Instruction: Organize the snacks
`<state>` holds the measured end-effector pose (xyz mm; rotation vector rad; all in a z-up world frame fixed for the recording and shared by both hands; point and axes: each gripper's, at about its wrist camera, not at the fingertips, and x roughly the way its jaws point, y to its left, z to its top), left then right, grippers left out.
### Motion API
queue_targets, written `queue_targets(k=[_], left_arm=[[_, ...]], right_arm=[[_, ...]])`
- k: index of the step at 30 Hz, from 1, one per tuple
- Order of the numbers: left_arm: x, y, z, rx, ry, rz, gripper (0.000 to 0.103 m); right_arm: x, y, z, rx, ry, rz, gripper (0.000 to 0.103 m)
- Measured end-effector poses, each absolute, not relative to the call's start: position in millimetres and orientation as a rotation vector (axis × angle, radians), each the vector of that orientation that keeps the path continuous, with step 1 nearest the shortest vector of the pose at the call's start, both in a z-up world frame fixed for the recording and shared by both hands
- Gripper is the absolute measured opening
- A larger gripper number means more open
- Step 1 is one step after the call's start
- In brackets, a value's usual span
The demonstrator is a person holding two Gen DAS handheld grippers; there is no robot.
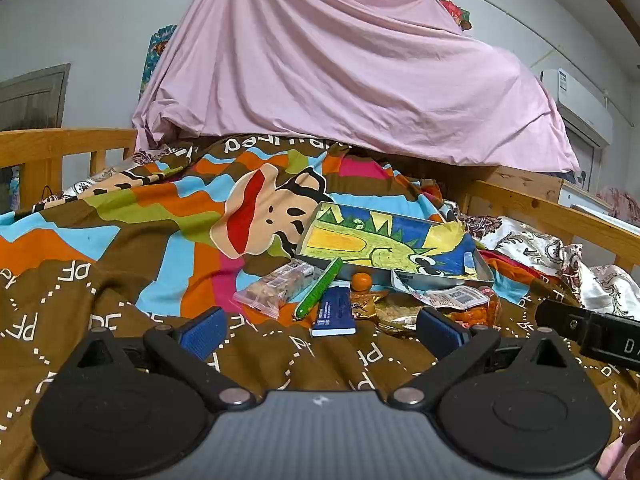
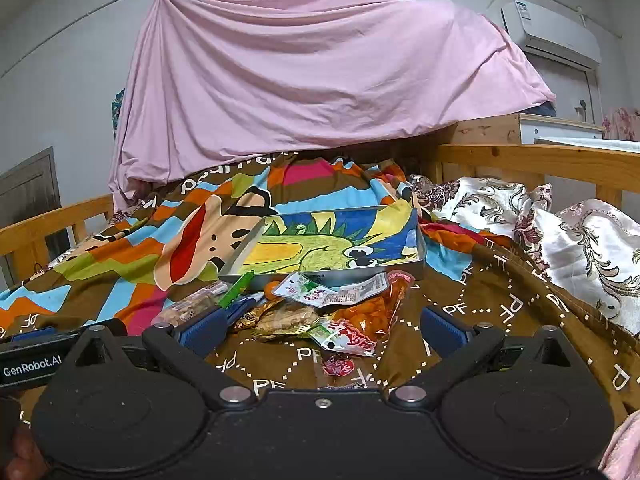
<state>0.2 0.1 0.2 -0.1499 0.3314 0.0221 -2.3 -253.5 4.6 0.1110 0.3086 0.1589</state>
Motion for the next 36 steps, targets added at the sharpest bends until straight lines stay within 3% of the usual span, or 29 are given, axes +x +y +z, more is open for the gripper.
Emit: queue_targets(k=[36], left_arm=[[2.6, -6.4, -3.1, -0.152, 0.332, 0.016, 0.103]], right_arm=[[-2.1, -254.0, 3.2, 0.115, 0.311, 0.161, 0.103]])
